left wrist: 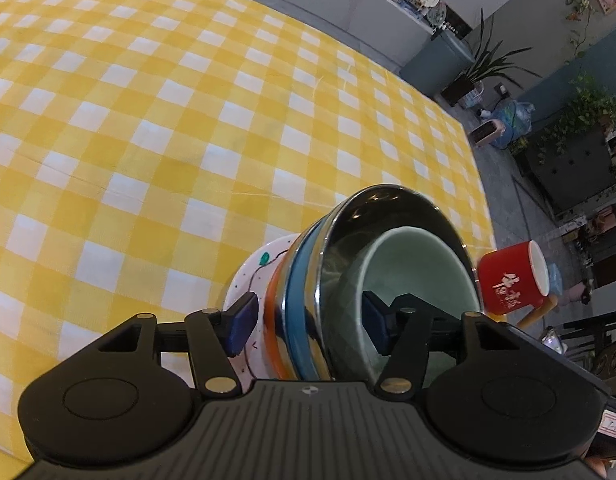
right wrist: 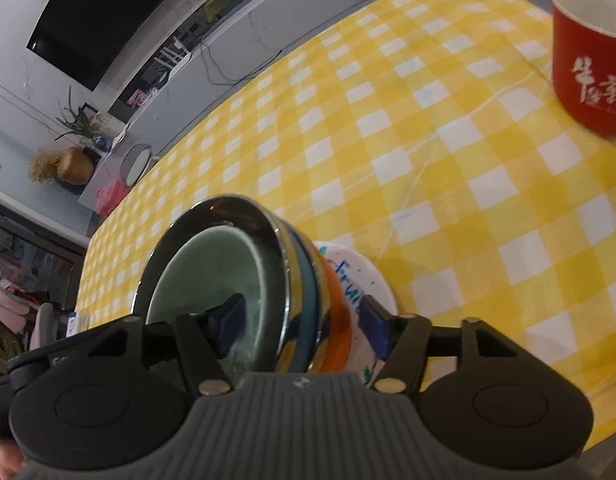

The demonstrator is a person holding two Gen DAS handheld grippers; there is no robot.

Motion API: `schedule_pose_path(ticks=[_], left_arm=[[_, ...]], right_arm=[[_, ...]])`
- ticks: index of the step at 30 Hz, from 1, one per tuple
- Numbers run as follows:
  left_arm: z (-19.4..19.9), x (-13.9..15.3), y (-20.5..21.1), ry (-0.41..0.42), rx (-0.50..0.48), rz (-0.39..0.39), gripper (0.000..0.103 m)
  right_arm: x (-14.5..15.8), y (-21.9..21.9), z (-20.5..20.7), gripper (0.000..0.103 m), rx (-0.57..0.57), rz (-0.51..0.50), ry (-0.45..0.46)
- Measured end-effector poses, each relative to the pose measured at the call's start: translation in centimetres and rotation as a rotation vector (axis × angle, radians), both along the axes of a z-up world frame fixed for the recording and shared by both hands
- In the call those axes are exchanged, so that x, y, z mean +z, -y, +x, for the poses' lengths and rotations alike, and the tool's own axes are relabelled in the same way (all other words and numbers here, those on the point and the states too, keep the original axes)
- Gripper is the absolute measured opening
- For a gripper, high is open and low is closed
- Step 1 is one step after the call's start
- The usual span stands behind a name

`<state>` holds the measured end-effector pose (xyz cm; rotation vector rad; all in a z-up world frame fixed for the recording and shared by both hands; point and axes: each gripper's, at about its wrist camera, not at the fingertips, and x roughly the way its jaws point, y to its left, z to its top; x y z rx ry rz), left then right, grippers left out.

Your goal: Organize plates and bowls

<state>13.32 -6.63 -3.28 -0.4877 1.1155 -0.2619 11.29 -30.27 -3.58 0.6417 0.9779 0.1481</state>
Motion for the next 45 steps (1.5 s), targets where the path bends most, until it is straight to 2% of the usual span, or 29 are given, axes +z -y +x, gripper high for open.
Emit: schedule_pose_path(ticks=[5,10,15,21,24,27,33,38,42,45], left_arm=[[-0.6,1.0,0.1,0.045,0.006,0.019,0.07],[-2.2,3.0,-0.4,0.134,0.016,0.05,0.07],[-4.8,6.4,-0.7,0.298,-0.02,0.135,0.07],[-9.9,10.2,-1.1,0.567,-0.018,0.332,0.07],[-12.0,10.8,-1.4,0.634,-0.033,0.381,0.07],[-14.0,10.7,-2.1,0.694,0.006,0.411,0.07],[-15.8,9.3,-2.8,0.7,0.051,0.49,0.07],[-16.4,6.7,-3.6,0.636,0.063,0.54,0.07],[-15.8,5.2,-3.5,0.581,0.038,0.569,0.07],[-15.5,4.5,-3.3,0.572,0.022,0.586,0.07]], right_arm=[[0.5,0.2,-0.5,0.073,-0.02,-0.001,0.015],[2.4,-0.6,-1.9,0.078,-0.034,-0.101,0.097],[4.6,-2.1,-4.2,0.08,-0.029,-0.235,0.22],[8.1,-4.8,-8.9,0.083,-0.037,-0.403,0.453],[8.5,-6.2,-11.5,0.089,-0.049,-0.461,0.545],[8.1,-7.4,-13.6,0.089,-0.049,-0.499,0.594],[6.8,-9.0,-15.9,0.09,-0.038,-0.528,0.593],[5.6,-10.6,-17.3,0.092,-0.044,-0.556,0.582],[4.2,-11.7,-17.2,0.095,0.005,-0.592,0.559],[3.1,-12.1,-16.5,0.096,0.049,-0.623,0.534]])
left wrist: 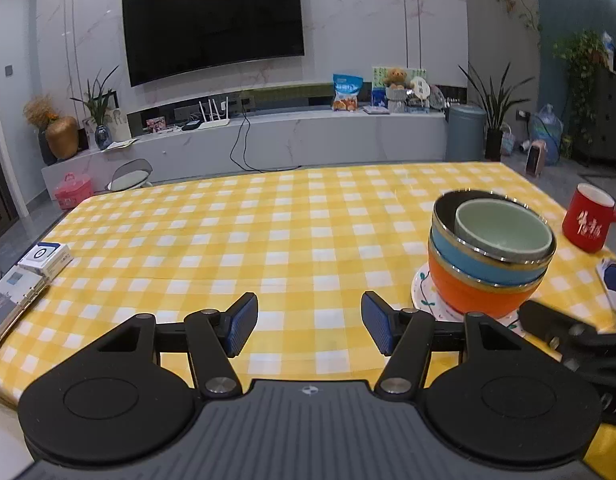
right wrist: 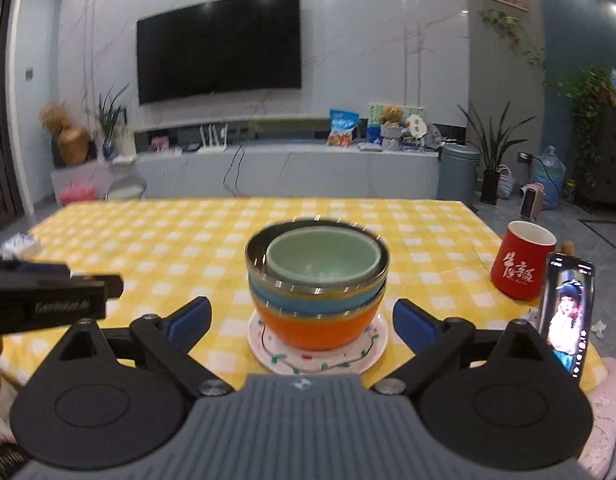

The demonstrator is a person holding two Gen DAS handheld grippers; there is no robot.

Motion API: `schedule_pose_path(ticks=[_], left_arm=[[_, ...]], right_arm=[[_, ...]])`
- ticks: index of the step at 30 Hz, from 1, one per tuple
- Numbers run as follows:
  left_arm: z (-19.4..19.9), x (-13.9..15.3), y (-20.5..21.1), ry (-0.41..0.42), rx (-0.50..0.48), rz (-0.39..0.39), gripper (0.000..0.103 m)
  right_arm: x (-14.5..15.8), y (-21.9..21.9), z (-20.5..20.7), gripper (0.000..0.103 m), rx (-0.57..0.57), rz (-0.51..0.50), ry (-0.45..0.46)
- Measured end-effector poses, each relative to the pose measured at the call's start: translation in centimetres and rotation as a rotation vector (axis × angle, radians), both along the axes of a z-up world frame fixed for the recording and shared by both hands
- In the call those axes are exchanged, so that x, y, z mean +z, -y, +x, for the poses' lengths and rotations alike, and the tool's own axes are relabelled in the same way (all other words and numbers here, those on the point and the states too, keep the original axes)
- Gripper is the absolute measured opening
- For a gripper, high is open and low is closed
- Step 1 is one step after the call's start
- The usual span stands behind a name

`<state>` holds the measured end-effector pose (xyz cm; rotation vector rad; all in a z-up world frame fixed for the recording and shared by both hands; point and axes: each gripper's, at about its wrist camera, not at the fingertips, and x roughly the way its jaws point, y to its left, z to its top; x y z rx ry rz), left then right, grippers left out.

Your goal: Organize plates and bowls

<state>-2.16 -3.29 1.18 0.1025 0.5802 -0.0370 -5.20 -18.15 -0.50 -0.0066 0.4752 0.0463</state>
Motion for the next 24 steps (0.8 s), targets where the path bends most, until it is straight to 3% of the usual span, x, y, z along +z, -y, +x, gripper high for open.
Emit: schedule_pose_path(ticks=[13,24], left_arm=[[0.4,-1.4,-0.6,-0.07,0.011,0.004,0.076],[0.2,-1.0,-0.7,-0.067,0.004,0.008,0.08]], right_arm=[[-1.6,-0.6,1.4,0.096,-0.003,-0.006,-0.077],[-1.8,-0.8,1.5,0.096,0.001,-0.018,-0.079]])
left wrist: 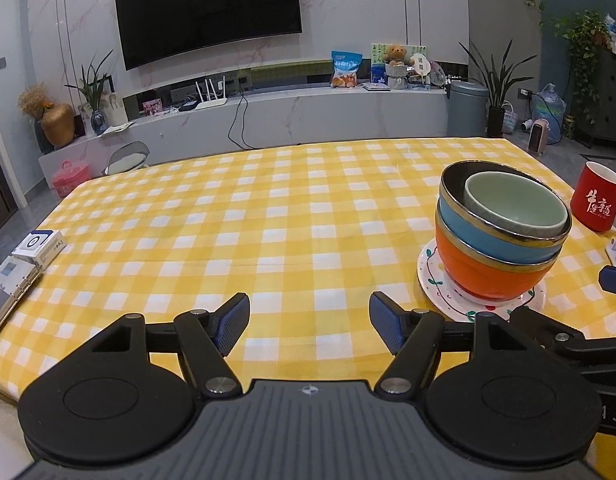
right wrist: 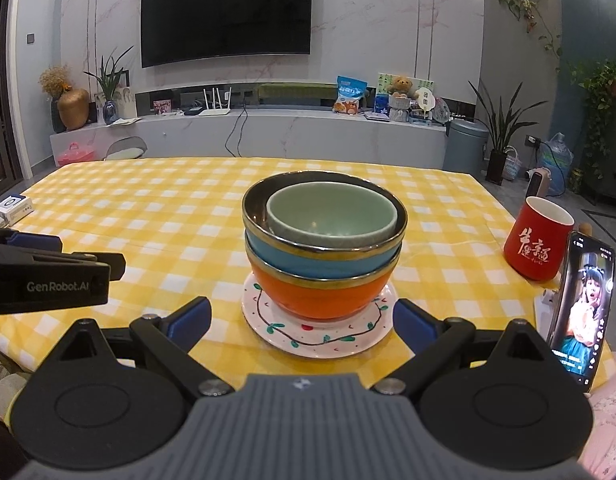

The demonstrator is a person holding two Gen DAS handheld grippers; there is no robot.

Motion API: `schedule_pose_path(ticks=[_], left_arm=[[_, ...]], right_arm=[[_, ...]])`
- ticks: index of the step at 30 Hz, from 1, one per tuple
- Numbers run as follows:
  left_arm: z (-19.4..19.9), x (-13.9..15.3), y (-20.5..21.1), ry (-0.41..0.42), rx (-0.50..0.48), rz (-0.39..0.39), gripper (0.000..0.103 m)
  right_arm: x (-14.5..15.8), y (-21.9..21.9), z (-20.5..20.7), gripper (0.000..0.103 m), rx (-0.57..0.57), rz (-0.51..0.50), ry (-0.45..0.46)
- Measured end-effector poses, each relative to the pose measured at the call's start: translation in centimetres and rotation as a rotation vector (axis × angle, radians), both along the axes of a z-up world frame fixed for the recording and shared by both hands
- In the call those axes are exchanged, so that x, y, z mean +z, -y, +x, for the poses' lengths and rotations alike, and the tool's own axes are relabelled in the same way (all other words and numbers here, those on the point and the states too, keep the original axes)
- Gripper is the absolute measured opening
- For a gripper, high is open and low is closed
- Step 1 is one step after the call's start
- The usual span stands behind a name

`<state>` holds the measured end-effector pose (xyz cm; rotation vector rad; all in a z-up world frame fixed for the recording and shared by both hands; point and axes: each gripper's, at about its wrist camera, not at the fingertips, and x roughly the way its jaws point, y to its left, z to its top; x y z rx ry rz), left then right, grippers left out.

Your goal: Organize plates and bowls

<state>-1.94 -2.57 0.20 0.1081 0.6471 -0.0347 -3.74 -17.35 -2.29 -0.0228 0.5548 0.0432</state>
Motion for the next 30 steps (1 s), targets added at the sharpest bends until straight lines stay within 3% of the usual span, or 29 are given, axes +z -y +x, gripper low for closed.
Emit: schedule_pose_path(ticks=[30], left_arm=[[0.04,-0.06,0.05,-0.013,-0.013,-0.001,0.081]], right_arm=[[-0.42,0.24,0.41,0.096,-0.02,0.009,-0.032]])
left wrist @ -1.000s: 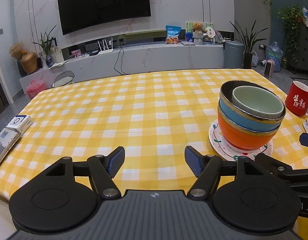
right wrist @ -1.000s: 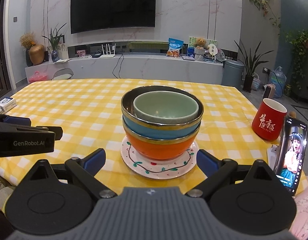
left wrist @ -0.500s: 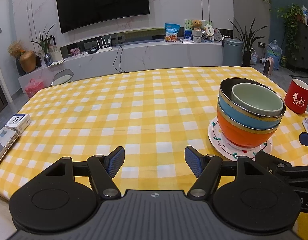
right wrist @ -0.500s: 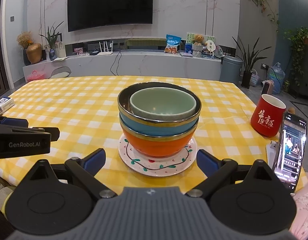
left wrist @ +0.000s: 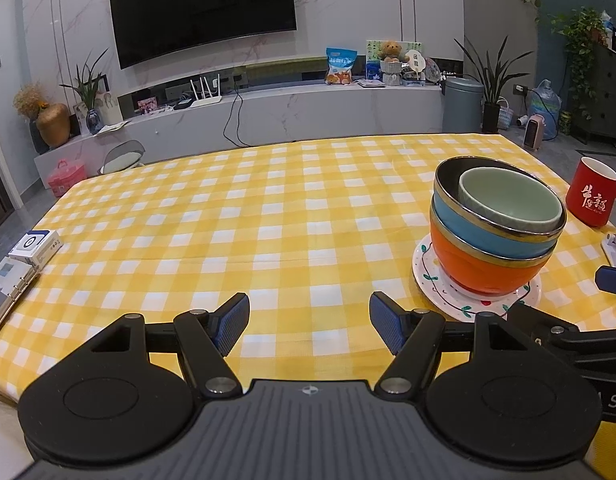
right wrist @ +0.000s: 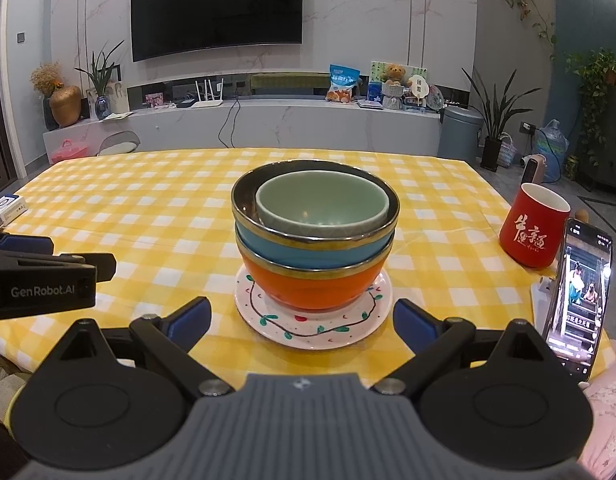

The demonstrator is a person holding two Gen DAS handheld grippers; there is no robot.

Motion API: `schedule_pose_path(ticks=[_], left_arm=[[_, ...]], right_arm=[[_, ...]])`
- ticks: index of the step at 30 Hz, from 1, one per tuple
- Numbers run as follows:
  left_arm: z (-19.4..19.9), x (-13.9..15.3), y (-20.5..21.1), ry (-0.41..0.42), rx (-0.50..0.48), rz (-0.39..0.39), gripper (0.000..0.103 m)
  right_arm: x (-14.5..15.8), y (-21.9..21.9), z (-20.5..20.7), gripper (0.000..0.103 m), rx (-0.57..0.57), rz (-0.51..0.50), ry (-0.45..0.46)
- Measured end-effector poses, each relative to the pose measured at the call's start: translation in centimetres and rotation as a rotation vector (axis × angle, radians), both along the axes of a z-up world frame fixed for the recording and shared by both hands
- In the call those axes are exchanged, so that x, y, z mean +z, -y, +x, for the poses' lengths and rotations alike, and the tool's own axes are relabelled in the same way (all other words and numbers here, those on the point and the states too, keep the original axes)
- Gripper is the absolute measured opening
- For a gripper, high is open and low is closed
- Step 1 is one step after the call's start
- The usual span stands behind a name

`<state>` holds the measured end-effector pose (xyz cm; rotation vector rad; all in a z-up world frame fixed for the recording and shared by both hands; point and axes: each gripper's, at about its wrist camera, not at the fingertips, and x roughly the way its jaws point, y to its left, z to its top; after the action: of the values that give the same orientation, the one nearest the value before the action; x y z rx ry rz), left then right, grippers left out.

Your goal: Organize plates and bowls

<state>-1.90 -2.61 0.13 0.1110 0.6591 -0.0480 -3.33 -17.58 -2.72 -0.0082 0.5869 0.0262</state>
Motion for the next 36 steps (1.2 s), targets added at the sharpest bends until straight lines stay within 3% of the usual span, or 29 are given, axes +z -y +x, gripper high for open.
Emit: schedule_pose_path(ticks=[36], left_arm=[[-0.01,0.05,0.17,-0.002,-0.002,0.006,0.081]], right_arm=[[-0.41,0.19,-0.01,0.096,-0.01,0.012,-0.023]])
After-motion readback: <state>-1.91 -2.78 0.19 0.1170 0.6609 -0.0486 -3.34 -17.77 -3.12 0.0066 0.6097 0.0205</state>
